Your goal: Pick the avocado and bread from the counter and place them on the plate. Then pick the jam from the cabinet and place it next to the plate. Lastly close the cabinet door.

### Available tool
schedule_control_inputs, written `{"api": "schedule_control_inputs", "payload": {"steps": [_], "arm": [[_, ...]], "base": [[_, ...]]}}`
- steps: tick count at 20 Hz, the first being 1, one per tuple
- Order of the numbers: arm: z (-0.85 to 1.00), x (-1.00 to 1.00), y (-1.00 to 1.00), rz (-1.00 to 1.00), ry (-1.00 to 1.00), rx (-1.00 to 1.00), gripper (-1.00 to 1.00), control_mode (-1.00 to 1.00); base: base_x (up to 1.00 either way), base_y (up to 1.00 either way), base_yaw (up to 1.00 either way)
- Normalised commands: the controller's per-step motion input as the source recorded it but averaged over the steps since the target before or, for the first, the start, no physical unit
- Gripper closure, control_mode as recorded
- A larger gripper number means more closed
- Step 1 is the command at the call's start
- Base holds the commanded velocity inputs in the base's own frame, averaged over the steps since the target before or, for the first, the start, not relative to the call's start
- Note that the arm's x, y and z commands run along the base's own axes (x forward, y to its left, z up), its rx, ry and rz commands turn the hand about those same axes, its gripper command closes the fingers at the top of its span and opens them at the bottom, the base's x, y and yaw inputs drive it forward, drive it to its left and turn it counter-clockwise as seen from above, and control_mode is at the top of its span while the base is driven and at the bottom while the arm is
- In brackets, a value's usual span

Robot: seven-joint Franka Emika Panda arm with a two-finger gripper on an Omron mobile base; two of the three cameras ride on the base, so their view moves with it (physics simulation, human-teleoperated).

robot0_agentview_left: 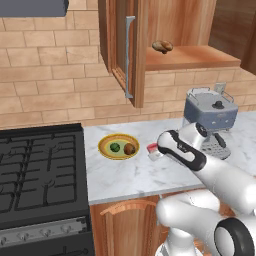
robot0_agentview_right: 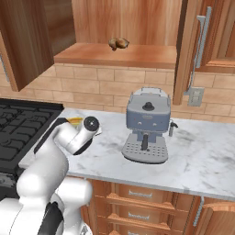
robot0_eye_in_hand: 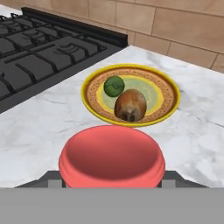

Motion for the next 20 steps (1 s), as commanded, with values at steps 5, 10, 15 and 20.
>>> {"api": "schedule_control_inputs", "payload": {"steps": [5, 10, 15, 20], "arm": [[-0.21, 0.25, 0.00, 0.02, 0.00, 0.00, 1.00, -1.00], [-0.23, 0.06, 0.00, 0.05, -0.01, 0.00, 1.00, -1.00], [-0.02, 0.00, 0.00, 0.03, -0.05, 0.00, 1.00, -1.00], [-0.08, 0.00, 0.02, 0.00, -0.05, 0.00, 1.00, -1.00]], "base": [[0.00, 0.00, 0.00], [0.00, 0.00, 0.00], [0.00, 0.00, 0.00], [0.00, 0.00, 0.00]]}}
